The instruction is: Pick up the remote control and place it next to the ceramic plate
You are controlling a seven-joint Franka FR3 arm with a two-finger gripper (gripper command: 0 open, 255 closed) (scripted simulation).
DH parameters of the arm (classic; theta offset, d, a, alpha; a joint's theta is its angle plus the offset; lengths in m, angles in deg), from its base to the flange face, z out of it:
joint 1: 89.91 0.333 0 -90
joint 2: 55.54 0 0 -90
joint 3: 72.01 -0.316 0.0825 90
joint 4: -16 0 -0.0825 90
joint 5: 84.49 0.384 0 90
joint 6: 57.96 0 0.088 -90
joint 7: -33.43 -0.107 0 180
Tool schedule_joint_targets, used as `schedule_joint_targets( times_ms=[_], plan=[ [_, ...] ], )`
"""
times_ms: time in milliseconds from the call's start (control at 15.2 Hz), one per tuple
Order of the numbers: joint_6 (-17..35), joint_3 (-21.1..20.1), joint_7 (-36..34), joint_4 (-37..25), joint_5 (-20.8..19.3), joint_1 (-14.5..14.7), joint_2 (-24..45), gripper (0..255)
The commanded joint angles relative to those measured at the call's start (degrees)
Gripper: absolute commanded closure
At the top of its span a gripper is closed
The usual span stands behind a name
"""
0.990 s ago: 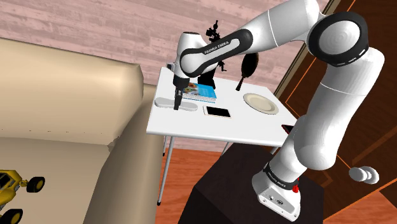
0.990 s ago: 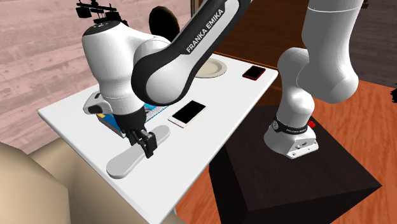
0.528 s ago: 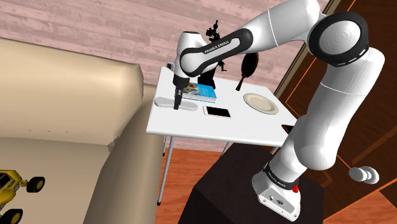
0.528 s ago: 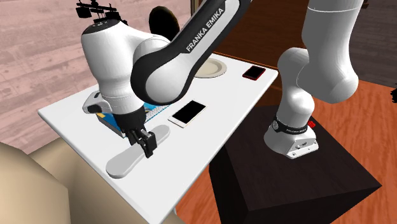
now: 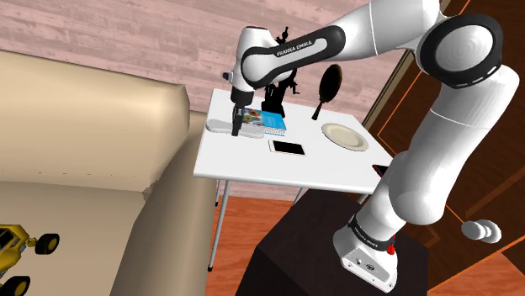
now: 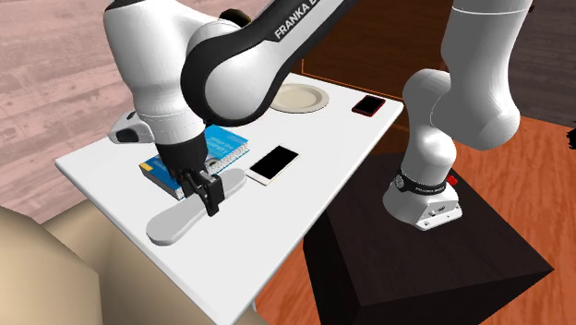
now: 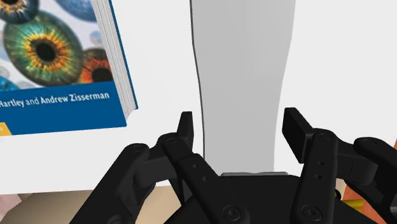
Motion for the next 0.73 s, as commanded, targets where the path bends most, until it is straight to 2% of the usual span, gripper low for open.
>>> schedule_joint_targets(
  times_ms=[0,462,660],
  plan=[
    [-1.5,0.0,-0.1,-0.8,0.0,0.0,-0.7,255],
    [-6.2,0.0,-0.3,-3.5,-0.2,0.0,-2.7,255],
    [-6.0,1.9,3.7,-1.9,-0.1,-2.1,-4.0,255]
  ],
)
